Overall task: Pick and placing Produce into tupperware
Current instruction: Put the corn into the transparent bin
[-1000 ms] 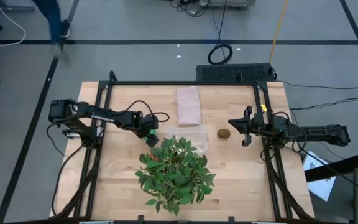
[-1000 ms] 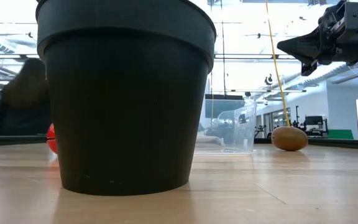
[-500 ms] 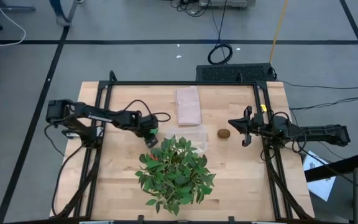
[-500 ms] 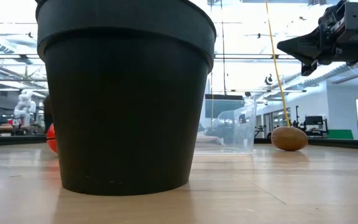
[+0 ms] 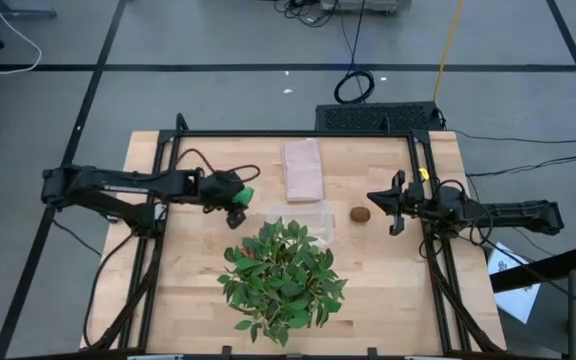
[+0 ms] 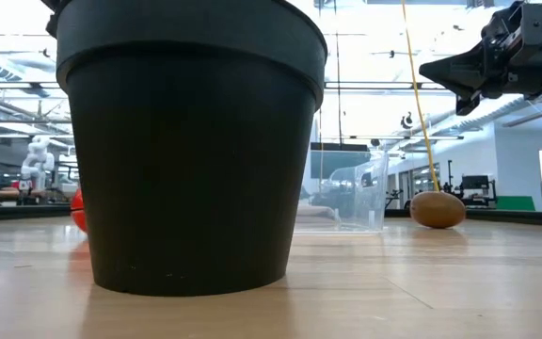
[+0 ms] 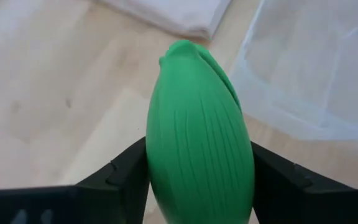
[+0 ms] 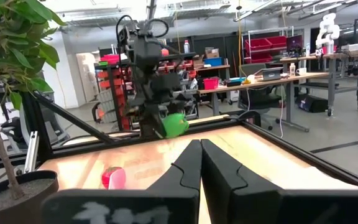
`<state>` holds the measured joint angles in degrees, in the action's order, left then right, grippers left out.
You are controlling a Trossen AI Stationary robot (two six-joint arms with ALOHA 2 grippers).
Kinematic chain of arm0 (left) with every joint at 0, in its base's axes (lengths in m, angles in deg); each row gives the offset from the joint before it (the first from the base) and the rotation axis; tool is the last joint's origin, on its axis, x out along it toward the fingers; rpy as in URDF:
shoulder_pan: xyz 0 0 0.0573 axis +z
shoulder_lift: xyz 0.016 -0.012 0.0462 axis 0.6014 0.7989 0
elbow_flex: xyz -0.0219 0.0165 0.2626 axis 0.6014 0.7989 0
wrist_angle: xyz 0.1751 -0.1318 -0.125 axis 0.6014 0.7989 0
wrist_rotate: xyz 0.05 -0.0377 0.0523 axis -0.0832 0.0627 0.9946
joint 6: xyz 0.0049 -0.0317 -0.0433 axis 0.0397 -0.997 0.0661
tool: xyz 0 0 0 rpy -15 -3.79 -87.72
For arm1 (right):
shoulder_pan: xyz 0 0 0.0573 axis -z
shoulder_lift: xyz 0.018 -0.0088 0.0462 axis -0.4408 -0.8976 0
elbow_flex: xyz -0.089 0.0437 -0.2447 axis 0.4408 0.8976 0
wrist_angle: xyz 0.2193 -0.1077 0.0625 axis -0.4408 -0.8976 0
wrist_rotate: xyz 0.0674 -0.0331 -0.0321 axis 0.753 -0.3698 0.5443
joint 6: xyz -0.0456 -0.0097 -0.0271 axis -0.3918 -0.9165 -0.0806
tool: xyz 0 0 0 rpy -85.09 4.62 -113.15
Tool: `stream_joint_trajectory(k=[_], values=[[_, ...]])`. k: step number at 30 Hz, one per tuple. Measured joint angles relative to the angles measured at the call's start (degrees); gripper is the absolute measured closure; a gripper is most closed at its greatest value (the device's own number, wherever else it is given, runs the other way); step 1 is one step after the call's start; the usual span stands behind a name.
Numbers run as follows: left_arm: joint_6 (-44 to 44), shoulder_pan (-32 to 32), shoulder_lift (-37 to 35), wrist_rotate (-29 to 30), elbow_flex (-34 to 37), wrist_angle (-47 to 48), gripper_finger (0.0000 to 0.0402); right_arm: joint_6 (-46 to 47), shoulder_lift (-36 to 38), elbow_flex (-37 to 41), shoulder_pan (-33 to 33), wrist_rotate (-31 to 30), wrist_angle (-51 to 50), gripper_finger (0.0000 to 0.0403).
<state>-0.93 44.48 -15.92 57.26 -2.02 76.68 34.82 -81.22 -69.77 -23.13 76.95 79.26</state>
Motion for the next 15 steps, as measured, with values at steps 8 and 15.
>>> stream_joint_trajectory(k=[8,15], values=[[6.89,-1.01,-11.04,0.96,0.0,-0.49,0.018,0.18,-0.42,0.0,-0.01,0.08,0.16,0.0403],[14.77,-3.86,-20.28,2.48,-0.02,-3.85,0.0187,0.2,-0.42,0.02,-0.01,0.08,0.14,0.0403]])
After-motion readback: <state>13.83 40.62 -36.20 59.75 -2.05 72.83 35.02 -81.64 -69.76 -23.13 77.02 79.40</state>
